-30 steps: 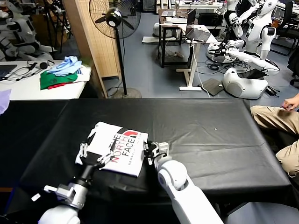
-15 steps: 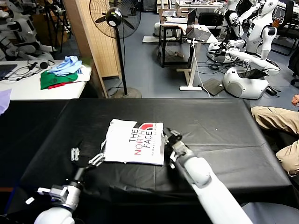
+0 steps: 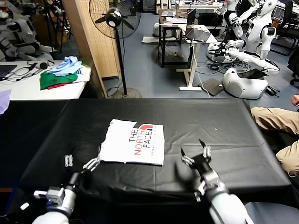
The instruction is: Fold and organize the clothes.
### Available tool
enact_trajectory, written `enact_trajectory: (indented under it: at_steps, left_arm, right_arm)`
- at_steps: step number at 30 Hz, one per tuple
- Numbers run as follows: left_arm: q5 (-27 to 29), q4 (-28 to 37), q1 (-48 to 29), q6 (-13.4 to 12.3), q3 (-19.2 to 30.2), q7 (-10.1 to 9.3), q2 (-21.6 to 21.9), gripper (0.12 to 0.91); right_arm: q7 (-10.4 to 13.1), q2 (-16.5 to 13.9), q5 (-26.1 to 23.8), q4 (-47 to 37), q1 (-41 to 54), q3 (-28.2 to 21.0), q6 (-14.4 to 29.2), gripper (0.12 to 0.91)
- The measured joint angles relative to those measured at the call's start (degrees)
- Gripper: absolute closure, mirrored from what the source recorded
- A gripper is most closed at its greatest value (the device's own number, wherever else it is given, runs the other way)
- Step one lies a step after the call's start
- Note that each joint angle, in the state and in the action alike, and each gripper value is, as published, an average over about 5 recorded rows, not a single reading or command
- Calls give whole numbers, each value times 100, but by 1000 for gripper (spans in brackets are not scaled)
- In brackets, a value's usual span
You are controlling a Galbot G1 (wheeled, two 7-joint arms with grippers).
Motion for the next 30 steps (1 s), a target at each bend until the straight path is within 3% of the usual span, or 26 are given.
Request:
enact_trajectory:
  at_steps: [8, 13, 20, 25, 30]
  left_arm:
    - [-221, -446, 745, 441, -173, -453, 71, 232]
    - [-446, -729, 1172, 587, -302, -511, 129, 232]
    - [-986, -1206, 1797, 1016, -669, -442, 174, 232]
    - [-1013, -1354, 2055, 1148, -808, -442, 178, 232]
    - [-1049, -1434, 2111, 1249, -841, -432, 183, 232]
  right_arm:
    - [452, 98, 234, 837, -1525, 572, 629, 227]
    - [745, 169, 202, 1051, -2249, 645, 903, 227]
    - [949, 152, 465, 1392, -2784, 643, 449, 227]
    - [1120, 202, 652, 1575, -2934, 570, 18, 227]
    - [1125, 210, 661, 1620, -2973, 549, -46, 227]
